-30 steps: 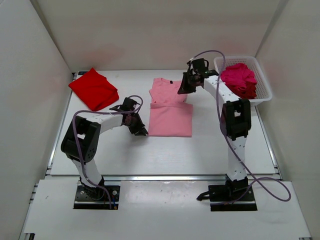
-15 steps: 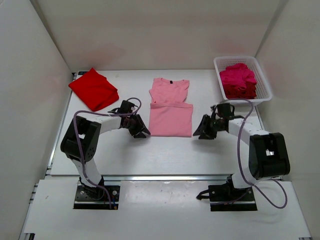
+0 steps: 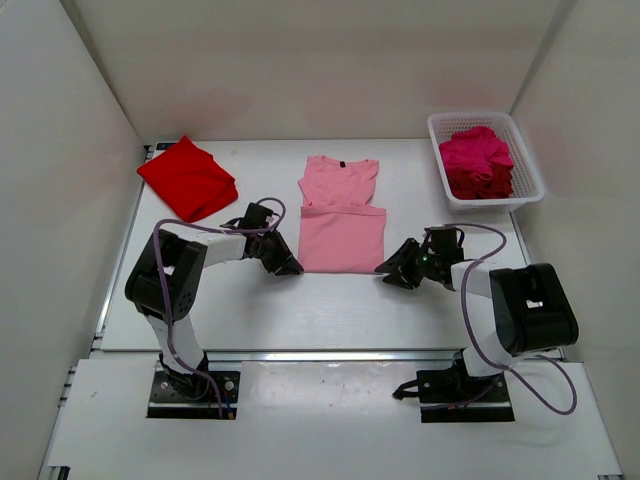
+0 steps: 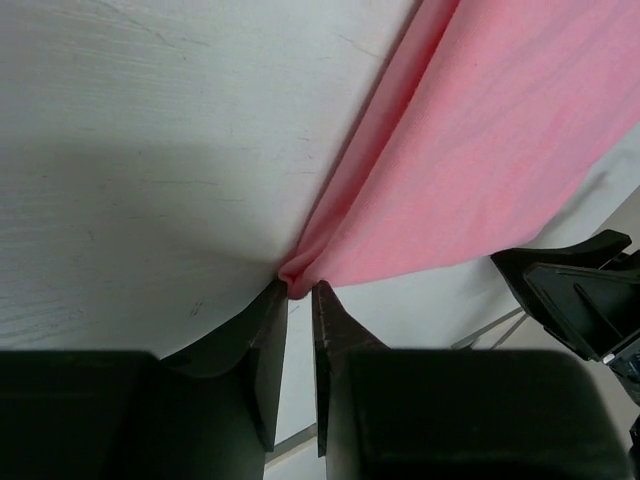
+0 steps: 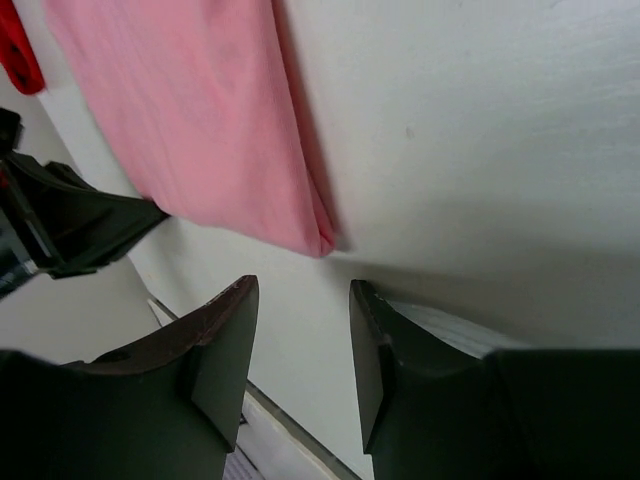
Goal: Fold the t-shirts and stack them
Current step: Pick up the 2/3-rectangle-folded T-shirt from the center of the board, then fold the 2/3-rectangle-folded T-shirt at the center of the board.
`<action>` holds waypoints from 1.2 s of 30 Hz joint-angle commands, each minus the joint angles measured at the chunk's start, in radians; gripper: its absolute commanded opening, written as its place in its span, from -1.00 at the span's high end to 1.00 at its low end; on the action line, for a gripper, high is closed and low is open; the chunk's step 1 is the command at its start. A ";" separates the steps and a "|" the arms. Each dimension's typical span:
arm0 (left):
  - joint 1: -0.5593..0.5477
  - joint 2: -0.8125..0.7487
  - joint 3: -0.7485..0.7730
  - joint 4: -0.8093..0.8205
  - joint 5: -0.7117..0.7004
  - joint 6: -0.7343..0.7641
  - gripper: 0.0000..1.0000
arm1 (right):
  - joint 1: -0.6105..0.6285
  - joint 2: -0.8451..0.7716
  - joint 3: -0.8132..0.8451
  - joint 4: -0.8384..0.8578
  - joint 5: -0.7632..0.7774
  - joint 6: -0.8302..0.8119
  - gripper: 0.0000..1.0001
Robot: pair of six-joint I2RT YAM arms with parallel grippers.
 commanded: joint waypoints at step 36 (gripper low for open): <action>-0.063 -0.553 -0.094 -0.653 -0.085 0.189 1.00 | 0.219 -0.588 -0.050 -0.530 0.141 -0.010 0.99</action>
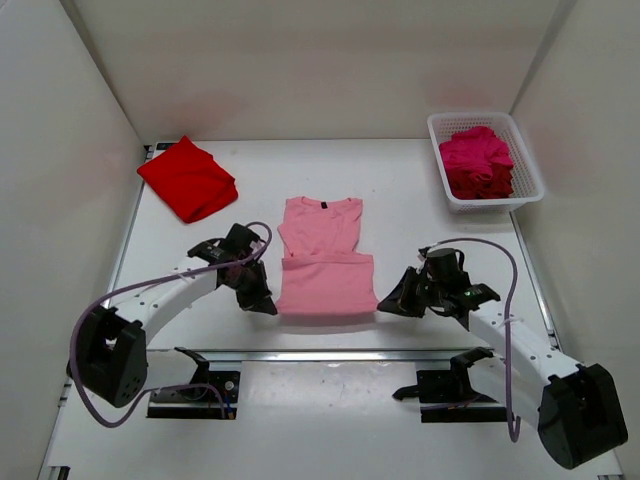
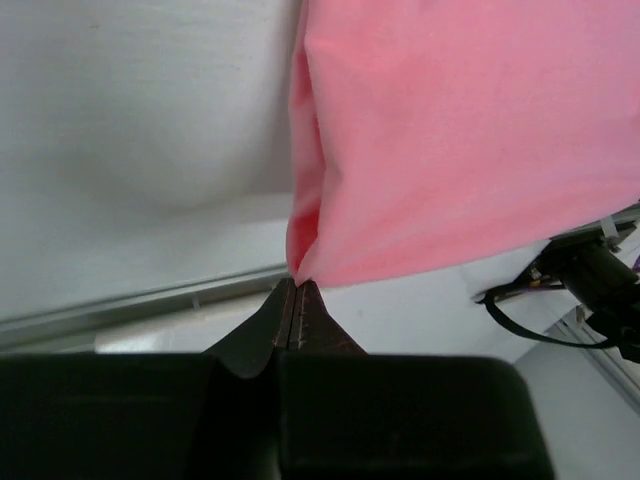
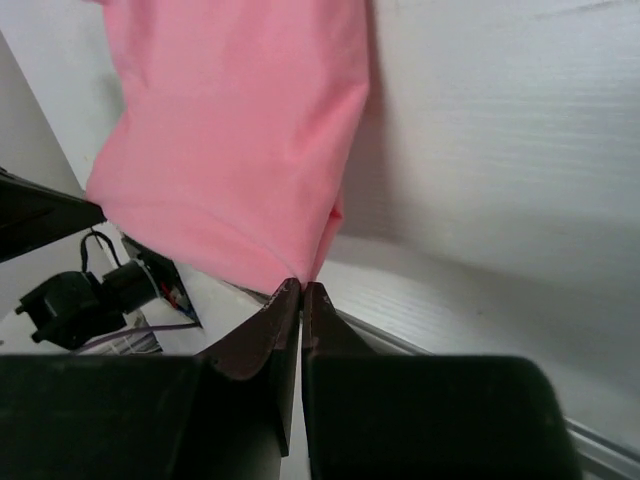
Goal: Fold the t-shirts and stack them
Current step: Fold the 2/3-rectangle-folded T-shirt at the center of the board, then smooth out the square-folded T-shirt at the center of the board.
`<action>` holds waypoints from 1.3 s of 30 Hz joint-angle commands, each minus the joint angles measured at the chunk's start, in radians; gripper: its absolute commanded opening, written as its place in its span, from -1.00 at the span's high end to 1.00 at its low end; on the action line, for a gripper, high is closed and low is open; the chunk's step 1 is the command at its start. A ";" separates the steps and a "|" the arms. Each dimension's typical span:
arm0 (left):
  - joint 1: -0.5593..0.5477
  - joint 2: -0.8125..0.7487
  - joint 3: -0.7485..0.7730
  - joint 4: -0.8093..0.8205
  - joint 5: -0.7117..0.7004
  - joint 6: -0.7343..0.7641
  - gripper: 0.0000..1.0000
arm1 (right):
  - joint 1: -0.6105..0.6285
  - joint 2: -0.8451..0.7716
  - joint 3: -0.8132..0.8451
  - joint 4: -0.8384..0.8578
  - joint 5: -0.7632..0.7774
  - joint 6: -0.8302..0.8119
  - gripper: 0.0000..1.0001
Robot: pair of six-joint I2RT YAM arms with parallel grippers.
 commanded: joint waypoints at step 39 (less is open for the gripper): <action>0.329 0.836 1.201 -0.064 -0.216 0.017 -0.29 | -0.180 1.394 1.900 -0.356 -0.064 -0.347 0.39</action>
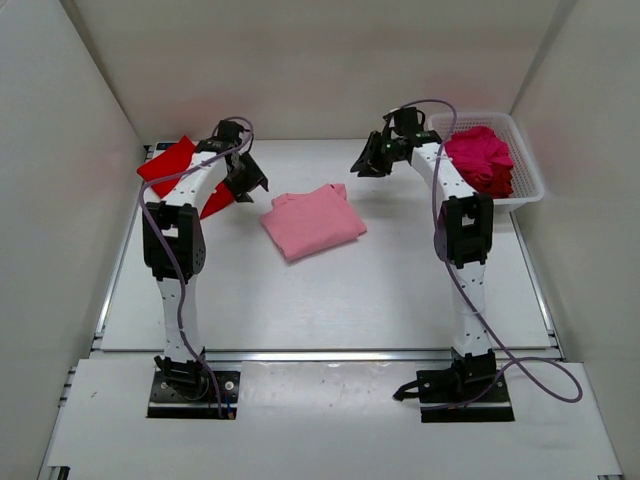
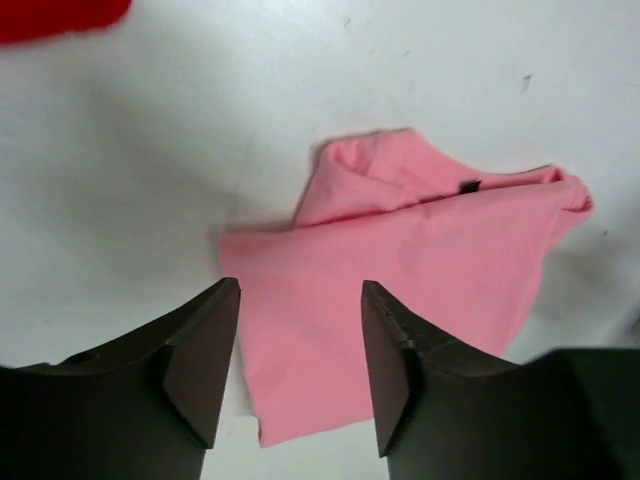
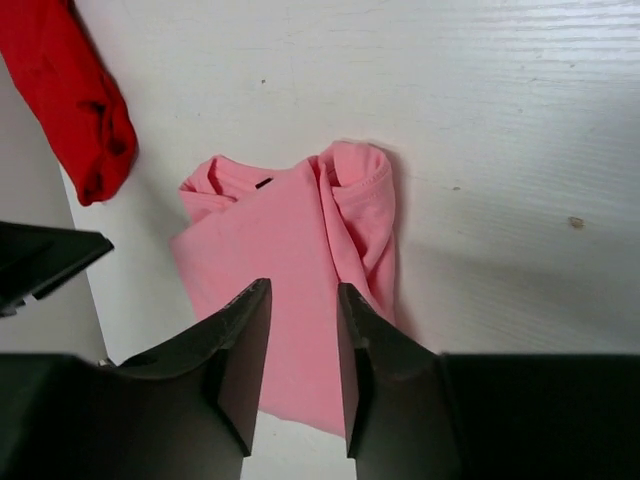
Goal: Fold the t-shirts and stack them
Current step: Smooth out the square-folded T-shirt at the center of the board.
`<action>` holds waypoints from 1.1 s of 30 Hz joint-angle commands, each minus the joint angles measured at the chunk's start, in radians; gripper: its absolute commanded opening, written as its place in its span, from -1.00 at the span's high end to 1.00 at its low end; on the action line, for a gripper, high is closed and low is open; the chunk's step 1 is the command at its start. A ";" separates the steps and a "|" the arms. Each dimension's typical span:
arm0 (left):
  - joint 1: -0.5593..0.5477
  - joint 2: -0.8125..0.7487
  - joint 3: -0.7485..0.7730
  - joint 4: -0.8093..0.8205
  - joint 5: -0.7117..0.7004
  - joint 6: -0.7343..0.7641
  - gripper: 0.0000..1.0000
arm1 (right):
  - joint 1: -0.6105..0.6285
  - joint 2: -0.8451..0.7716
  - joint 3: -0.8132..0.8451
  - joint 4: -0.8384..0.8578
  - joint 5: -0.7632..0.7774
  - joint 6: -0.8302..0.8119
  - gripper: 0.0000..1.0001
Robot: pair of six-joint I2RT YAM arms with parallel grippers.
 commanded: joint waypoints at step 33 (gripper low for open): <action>-0.197 -0.365 -0.818 0.549 0.258 -0.108 0.40 | 0.066 -0.170 -0.666 0.305 -0.098 -0.034 1.00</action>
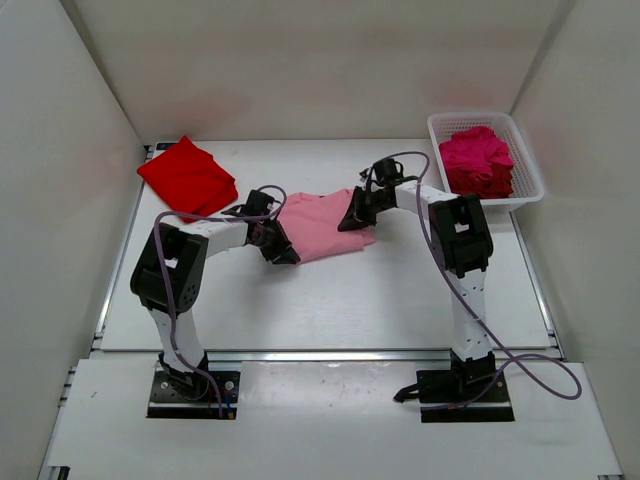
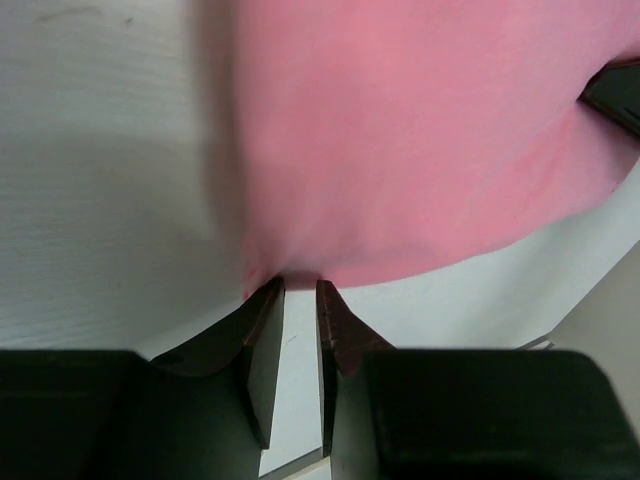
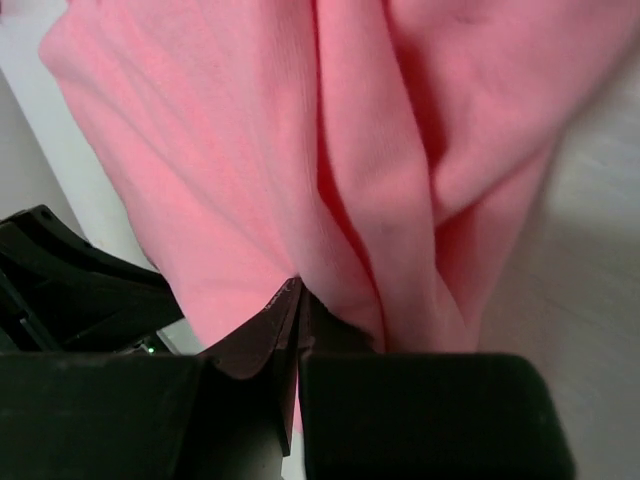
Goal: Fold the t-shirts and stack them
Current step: Smooth out the square-folded T-shirt at the center of the board.
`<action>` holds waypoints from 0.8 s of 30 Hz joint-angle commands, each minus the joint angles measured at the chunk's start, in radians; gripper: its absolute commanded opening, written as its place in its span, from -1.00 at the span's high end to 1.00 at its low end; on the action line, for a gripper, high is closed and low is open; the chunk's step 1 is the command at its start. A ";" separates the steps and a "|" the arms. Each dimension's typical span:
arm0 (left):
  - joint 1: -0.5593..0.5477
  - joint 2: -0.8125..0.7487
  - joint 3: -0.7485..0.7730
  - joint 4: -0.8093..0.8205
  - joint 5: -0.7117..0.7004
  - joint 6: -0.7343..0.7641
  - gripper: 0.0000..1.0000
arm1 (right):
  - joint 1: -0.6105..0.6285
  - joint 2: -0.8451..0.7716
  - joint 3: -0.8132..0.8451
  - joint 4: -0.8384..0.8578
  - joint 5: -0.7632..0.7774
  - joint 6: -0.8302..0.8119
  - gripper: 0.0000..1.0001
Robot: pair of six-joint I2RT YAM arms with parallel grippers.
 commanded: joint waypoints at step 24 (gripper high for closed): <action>0.140 0.036 0.002 0.243 0.048 -0.020 -0.64 | -0.071 -0.732 -0.425 -0.128 0.015 -0.108 0.37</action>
